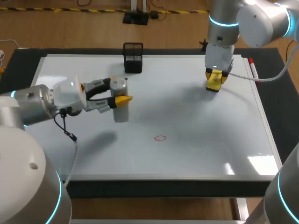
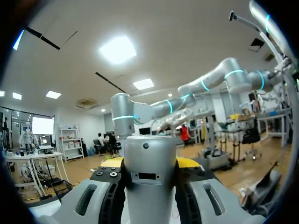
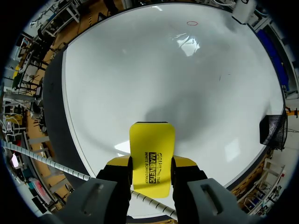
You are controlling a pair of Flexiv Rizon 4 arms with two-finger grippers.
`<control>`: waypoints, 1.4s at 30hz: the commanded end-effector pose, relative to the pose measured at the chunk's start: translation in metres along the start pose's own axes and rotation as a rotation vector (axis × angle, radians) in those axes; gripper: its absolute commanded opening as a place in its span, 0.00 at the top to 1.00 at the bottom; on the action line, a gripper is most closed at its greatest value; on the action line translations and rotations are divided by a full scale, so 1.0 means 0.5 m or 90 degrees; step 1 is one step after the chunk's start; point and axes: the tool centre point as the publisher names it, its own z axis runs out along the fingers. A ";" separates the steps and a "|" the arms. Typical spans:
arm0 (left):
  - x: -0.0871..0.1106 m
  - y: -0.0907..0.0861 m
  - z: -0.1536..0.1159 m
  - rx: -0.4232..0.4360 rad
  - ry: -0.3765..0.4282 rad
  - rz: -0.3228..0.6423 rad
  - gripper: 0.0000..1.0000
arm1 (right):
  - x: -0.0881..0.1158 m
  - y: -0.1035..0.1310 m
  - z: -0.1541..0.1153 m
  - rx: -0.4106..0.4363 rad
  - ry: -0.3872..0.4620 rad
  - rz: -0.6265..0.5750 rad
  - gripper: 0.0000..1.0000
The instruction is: Pick up the inspection probe, press it on each red-marked spot on the whiteboard one by one, put down the probe, pick up the eraser, and wipe off all the red marks.
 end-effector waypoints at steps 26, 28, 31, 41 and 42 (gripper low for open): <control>0.115 0.102 0.198 -0.001 0.036 -0.029 1.00 | 0.001 -0.002 -0.001 0.000 0.002 -0.001 1.00; 0.117 0.108 0.201 0.000 0.037 -0.034 1.00 | 0.001 -0.002 -0.001 0.000 0.002 -0.001 1.00; 0.120 0.114 0.203 -0.001 0.039 -0.038 1.00 | 0.001 -0.002 -0.001 0.000 0.002 -0.001 1.00; 0.126 0.123 0.208 -0.002 0.046 -0.043 1.00 | 0.001 -0.002 -0.001 0.000 0.002 -0.001 1.00; 0.127 0.124 0.210 -0.003 0.047 -0.043 1.00 | 0.001 -0.002 -0.001 0.000 0.002 -0.001 1.00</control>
